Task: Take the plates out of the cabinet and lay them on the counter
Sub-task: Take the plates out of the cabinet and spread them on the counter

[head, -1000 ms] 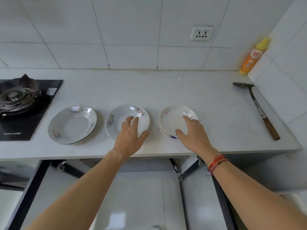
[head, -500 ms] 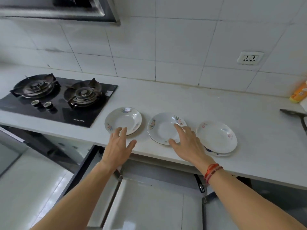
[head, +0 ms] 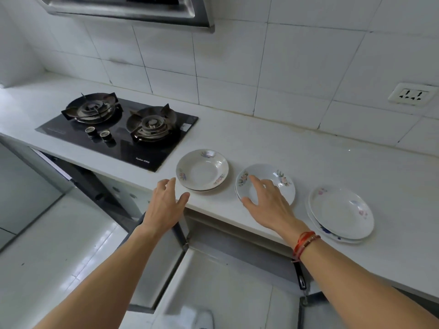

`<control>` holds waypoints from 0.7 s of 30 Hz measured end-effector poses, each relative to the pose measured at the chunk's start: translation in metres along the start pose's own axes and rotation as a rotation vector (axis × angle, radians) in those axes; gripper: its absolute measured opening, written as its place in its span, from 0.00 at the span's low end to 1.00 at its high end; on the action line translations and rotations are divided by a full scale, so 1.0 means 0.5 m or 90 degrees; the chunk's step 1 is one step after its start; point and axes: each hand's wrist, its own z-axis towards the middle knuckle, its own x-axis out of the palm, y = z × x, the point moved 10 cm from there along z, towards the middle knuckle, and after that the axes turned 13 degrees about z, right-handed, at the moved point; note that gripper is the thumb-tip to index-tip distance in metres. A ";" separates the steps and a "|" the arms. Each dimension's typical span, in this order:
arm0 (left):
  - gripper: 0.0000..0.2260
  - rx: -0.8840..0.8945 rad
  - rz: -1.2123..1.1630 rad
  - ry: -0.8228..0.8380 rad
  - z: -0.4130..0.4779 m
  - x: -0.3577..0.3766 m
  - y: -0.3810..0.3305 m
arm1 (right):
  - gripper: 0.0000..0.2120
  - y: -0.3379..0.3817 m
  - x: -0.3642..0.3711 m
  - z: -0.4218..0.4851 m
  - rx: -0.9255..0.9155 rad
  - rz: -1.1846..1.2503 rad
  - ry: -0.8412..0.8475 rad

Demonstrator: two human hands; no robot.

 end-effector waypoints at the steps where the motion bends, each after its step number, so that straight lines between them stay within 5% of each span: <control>1: 0.28 -0.008 -0.003 0.005 0.010 0.003 0.008 | 0.31 0.001 0.003 0.009 0.001 0.004 0.003; 21: 0.23 -0.049 -0.043 0.114 0.366 0.141 0.135 | 0.26 0.025 0.115 0.327 0.107 0.084 0.033</control>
